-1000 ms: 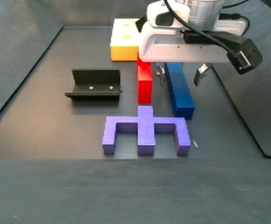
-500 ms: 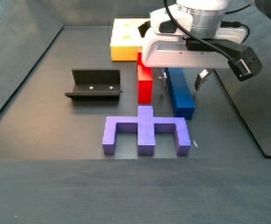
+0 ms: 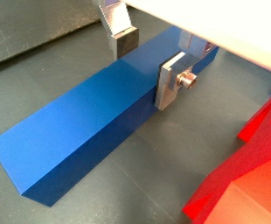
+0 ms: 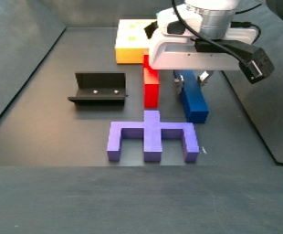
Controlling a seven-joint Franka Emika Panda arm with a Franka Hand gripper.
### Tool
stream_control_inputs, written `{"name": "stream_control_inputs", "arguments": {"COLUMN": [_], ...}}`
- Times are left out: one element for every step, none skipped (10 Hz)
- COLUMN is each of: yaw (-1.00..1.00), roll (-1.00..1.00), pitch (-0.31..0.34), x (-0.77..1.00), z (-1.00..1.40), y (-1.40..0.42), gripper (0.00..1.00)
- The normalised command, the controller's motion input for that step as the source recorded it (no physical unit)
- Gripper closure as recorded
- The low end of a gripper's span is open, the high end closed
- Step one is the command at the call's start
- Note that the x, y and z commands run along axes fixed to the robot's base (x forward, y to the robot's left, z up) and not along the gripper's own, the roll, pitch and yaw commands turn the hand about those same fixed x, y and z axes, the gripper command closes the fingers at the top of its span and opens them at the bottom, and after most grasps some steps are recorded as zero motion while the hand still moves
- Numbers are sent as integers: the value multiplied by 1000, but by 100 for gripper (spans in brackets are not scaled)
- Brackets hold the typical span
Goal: Pick up the blue object. Move up. Move to above the board. Insert the blue object.
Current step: Pick up the blue object.
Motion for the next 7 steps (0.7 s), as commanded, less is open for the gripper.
{"name": "stream_control_inputs", "arguments": {"yaw": [0, 0, 0, 0, 0, 0, 0], "roll": [0, 0, 0, 0, 0, 0, 0], "pitch": [0, 0, 0, 0, 0, 0, 0], "x": [0, 0, 0, 0, 0, 0, 0], "z": [0, 0, 0, 0, 0, 0, 0], "y": [0, 0, 0, 0, 0, 0, 0], "gripper": [100, 100, 100, 100, 100, 100, 100]}}
